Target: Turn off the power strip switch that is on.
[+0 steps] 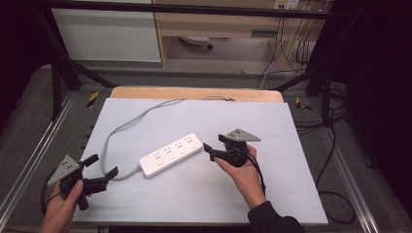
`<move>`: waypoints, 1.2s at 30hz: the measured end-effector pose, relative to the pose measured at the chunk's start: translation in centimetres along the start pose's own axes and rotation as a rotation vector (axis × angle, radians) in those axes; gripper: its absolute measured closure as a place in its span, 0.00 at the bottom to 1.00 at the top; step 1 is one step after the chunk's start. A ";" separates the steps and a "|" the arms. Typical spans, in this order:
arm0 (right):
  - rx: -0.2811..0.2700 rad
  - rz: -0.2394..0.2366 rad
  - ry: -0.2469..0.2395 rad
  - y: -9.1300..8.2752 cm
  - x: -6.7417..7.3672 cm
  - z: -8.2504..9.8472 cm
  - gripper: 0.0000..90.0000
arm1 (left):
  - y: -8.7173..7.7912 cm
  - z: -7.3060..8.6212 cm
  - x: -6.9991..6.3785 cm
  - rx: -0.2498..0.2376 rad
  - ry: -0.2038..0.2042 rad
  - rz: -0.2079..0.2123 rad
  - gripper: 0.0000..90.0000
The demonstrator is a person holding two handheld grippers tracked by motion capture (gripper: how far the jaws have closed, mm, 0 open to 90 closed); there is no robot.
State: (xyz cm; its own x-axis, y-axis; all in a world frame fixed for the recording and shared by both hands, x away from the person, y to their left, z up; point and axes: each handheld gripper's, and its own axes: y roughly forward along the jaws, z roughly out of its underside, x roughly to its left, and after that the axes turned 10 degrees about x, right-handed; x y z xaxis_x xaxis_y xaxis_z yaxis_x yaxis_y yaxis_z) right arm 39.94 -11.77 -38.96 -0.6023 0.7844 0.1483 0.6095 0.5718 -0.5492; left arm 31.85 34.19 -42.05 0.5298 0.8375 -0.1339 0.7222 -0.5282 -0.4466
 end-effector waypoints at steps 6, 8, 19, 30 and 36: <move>-0.023 0.027 0.014 -1.3 -1.2 0.4 0.18 | 0.0 0.0 0.0 0.000 0.000 -0.003 0.05; -0.024 0.036 0.018 -1.8 -1.6 0.6 0.15 | 0.0 0.0 0.1 0.000 -0.003 -0.002 0.05; -0.088 0.099 0.030 -5.1 -4.2 2.6 0.06 | -0.1 0.0 0.1 0.000 -0.004 -0.003 0.05; -0.085 0.175 0.087 -8.0 -7.5 6.0 0.05 | -0.2 0.0 0.0 -0.003 -0.007 0.000 0.05; -0.061 0.203 0.105 -9.1 -9.0 7.6 0.06 | -0.3 0.1 0.0 -0.002 -0.013 0.001 0.05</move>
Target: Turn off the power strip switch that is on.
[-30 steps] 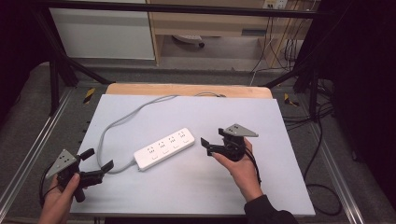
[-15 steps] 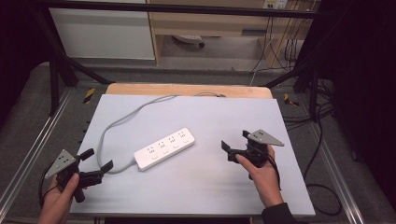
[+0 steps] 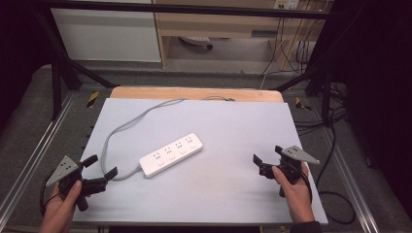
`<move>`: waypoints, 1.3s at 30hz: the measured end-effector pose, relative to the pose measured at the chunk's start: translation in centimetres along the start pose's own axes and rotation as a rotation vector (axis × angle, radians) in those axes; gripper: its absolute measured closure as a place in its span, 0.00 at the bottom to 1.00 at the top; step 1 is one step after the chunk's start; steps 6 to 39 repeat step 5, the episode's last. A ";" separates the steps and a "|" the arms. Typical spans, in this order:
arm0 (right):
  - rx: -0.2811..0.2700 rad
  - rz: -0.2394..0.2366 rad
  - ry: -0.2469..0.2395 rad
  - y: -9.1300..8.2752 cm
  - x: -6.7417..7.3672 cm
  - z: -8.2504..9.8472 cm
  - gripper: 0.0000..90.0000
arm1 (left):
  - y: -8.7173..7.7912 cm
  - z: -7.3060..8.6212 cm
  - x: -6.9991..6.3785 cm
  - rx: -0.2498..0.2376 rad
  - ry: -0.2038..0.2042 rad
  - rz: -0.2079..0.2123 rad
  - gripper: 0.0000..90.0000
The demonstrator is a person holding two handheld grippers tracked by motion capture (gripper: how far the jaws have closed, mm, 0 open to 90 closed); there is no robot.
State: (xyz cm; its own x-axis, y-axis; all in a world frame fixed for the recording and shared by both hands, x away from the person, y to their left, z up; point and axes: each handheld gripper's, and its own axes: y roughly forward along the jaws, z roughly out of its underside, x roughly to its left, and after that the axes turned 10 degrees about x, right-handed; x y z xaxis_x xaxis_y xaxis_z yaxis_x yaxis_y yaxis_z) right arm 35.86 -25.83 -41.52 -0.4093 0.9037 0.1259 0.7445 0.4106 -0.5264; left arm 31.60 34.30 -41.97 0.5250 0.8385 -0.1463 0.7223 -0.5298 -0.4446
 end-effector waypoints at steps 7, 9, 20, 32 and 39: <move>0.058 0.029 -0.019 0.5 -0.6 1.2 0.06 | 0.1 0.0 0.0 0.000 -0.002 0.004 0.05; 0.058 0.029 -0.019 0.5 -0.6 1.2 0.06 | 0.1 0.0 0.0 0.000 -0.002 0.004 0.05; 0.058 0.029 -0.019 0.5 -0.6 1.2 0.06 | 0.1 0.0 0.0 0.000 -0.002 0.004 0.05; 0.058 0.029 -0.019 0.5 -0.6 1.2 0.06 | 0.1 0.0 0.0 0.000 -0.002 0.004 0.05; 0.058 0.029 -0.019 0.5 -0.6 1.2 0.06 | 0.1 0.0 0.0 0.000 -0.002 0.004 0.05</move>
